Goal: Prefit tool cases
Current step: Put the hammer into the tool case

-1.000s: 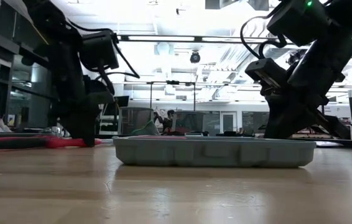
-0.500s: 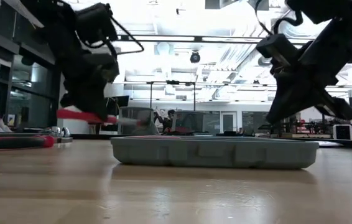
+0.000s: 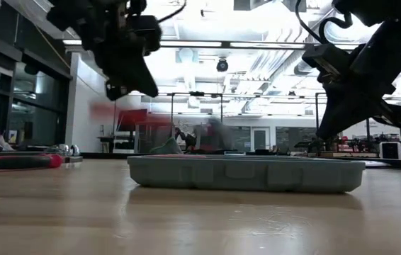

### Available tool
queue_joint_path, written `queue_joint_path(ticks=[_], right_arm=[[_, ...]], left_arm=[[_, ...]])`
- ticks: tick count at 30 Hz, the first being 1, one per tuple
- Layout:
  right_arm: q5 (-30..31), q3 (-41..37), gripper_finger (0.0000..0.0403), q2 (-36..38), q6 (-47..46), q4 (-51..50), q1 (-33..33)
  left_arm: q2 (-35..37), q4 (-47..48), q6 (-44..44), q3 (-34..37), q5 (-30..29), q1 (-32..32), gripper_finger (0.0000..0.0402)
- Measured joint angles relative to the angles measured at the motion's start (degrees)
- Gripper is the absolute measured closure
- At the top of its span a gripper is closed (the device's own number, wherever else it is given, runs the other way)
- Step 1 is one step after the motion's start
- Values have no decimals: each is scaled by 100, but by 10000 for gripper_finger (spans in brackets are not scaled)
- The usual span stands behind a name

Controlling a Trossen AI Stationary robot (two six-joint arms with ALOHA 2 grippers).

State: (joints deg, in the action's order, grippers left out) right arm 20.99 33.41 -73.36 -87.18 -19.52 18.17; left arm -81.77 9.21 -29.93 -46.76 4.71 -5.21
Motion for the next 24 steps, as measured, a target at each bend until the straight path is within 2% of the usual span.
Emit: queue_joint_path(ticks=[10, 14, 20, 24], right_arm=[[-13, 0, 403, 0, 1, 0, 19], [-19, 0, 403, 0, 0, 1, 115], [1, 0, 403, -2, -1, -1, 225], [2, 0, 403, -2, 0, -1, 225]], left_arm=[[-1643, -147, 709, -1403, 379, -208, 398], [-1784, -172, 759, -1646, 361, -162, 399], [-1771, -97, 763, -1650, 361, -74, 400], [-1769, 343, 755, -1650, 350, -58, 401]])
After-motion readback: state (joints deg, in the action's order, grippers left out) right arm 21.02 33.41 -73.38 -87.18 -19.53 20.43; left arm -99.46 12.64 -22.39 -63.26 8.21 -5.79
